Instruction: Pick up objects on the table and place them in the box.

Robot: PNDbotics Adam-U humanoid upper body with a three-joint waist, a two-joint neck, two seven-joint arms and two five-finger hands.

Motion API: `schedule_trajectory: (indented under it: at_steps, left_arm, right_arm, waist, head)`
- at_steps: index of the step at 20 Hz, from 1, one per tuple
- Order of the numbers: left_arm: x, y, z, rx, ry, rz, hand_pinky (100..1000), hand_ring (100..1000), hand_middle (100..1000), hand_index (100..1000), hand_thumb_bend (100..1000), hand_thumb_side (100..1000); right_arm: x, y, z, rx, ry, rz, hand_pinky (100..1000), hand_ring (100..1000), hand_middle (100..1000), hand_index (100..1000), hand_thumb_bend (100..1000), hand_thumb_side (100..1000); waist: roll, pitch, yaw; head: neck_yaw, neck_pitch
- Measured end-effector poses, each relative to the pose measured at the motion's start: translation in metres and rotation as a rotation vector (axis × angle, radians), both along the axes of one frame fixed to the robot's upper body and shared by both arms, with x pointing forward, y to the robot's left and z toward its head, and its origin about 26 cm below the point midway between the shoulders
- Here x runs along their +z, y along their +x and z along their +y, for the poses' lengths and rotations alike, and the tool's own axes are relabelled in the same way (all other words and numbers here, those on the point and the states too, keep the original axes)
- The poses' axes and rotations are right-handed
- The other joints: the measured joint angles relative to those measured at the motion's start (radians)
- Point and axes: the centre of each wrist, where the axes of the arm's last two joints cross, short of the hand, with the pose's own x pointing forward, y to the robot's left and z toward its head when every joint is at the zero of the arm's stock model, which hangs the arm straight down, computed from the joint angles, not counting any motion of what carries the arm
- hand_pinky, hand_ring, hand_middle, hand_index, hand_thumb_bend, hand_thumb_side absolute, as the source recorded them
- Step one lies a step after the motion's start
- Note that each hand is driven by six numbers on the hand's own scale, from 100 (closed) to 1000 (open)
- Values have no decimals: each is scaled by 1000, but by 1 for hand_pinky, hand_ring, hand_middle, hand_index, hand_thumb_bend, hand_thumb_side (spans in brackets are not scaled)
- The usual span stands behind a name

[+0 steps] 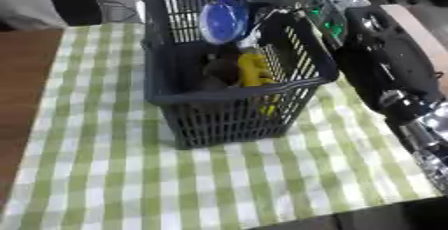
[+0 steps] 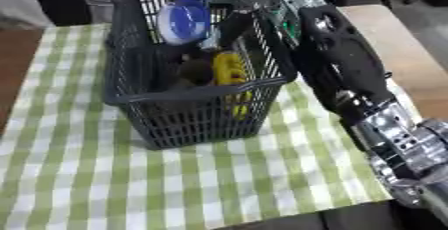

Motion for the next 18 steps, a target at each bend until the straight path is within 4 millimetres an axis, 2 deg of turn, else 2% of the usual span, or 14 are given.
schedule_trajectory:
  at_steps: [4,7,8,9,10,11,12,17,18]
  left_arm:
    - [0,0,0,0,0,0,473,699,659,765,501,684]
    - [0,0,0,-1,0,2,473,699,659,765,501,684]
    - [-1,0,0,-1,0,3,473,699,659,765,501,684]
    - [-1,0,0,-1,0,4,473,699,659,765,501,684]
    - [-1,-1,0,-1,0,5,473,700,659,765,501,684]
    - [-1,-1,0,-1,0,6,473,700,659,765,501,684]
    - [-2,-1,0,-1,1,6,473,700,659,765,501,684]
    - [-2,-1,1,0,1,8,473,700,659,764,502,684]
    - [-2,-1,1,0,1,8,473,700,658,764,503,684]
  right_arm:
    - [-3,4,-1,-59,-45,27,1000,1000,1000,1000,459,798]
    - [3,8,2,-111,-83,42,1000,1000,1000,1000,457,775]
    - [6,8,4,-123,-92,43,1000,1000,1000,1000,454,718]
    - [9,9,5,-133,-98,42,1000,1000,1000,1000,454,718]
    - [11,9,6,-142,-104,43,1000,1000,1000,1000,448,566]
    - [12,9,7,-152,-110,46,1000,1000,1000,1000,448,566]
    - [13,9,8,-161,-116,48,1000,1000,1000,1000,446,498]
    - [17,10,10,-194,-154,37,1000,1000,1000,1000,444,495]
    - [17,10,10,-196,-160,33,1000,1000,1000,1000,449,671]
  waist:
    - [0,0,5]
    - [-3,-6,7]
    - [-4,-9,8]
    - [-5,-10,9]
    - [-5,-10,9]
    - [-5,-10,10]
    - [-5,-10,11]
    - [-10,-10,13]
    - [-10,-10,13]
  head:
    - [-1,0]
    - [-4,0]
    - [-5,0]
    - [-5,0]
    - [-5,0]
    - [-5,0]
    - [-5,0]
    - [-8,0]
    - [-8,0]
